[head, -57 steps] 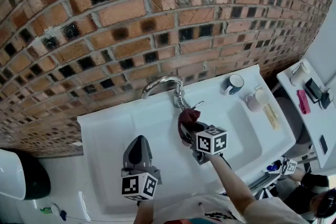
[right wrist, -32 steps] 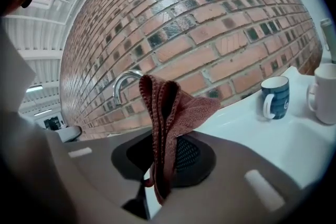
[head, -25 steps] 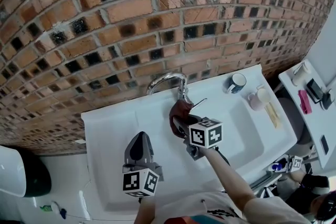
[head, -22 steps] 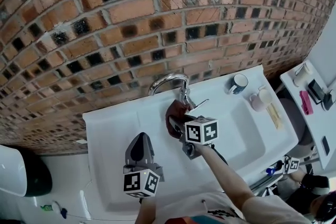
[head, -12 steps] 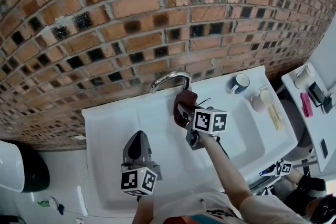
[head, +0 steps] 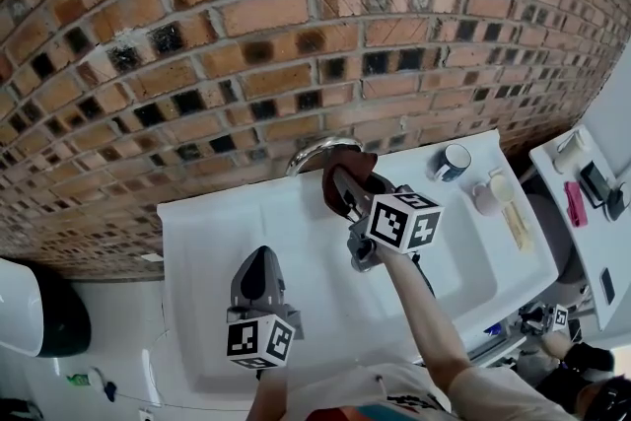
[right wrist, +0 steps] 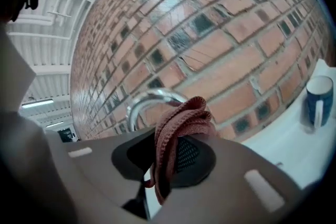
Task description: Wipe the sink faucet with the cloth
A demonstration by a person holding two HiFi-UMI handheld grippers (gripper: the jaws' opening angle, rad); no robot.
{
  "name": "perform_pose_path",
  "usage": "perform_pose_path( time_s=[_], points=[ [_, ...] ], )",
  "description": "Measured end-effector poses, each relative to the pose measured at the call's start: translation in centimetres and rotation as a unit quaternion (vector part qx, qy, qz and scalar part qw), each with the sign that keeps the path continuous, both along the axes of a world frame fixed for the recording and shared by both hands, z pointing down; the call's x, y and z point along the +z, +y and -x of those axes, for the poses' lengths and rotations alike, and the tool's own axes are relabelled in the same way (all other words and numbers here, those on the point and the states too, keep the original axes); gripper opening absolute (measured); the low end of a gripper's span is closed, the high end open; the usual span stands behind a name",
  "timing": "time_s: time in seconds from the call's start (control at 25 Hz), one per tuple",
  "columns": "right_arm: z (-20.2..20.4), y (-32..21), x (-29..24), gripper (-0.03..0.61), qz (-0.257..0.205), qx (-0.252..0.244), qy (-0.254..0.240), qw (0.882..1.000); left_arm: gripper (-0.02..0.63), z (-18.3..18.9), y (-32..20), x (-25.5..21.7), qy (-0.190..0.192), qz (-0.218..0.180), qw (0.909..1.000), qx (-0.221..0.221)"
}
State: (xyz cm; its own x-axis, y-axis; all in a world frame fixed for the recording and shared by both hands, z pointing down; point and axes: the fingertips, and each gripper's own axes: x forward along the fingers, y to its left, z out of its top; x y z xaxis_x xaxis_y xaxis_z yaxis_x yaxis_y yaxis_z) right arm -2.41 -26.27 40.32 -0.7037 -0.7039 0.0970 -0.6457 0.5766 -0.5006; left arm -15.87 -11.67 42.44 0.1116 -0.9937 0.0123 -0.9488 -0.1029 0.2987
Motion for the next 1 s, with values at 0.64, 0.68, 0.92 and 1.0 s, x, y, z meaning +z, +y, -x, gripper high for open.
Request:
perform_pose_path(
  time_s=[0.64, 0.68, 0.92, 1.0],
  points=[
    [8.0, 4.4, -1.9, 0.048, -0.061, -0.087, 0.051, 0.993, 0.005, -0.7, 0.5, -0.6, -0.002, 0.000, 1.0000, 0.002],
    [8.4, 4.6, -1.6, 0.048, -0.061, -0.092, 0.055, 0.992, 0.005, -0.8, 0.6, -0.6, -0.003, -0.002, 1.0000, 0.003],
    [8.5, 4.4, -1.4, 0.048, -0.056, -0.089, 0.055, 0.993, 0.005, 0.6, 1.0, -0.6, -0.001, -0.004, 0.9999, -0.011],
    [8.2, 4.6, -1.4, 0.048, -0.057, -0.088, 0.064, 0.992, 0.005, 0.9, 1.2, -0.6, 0.001, -0.005, 0.9999, -0.015]
  ],
)
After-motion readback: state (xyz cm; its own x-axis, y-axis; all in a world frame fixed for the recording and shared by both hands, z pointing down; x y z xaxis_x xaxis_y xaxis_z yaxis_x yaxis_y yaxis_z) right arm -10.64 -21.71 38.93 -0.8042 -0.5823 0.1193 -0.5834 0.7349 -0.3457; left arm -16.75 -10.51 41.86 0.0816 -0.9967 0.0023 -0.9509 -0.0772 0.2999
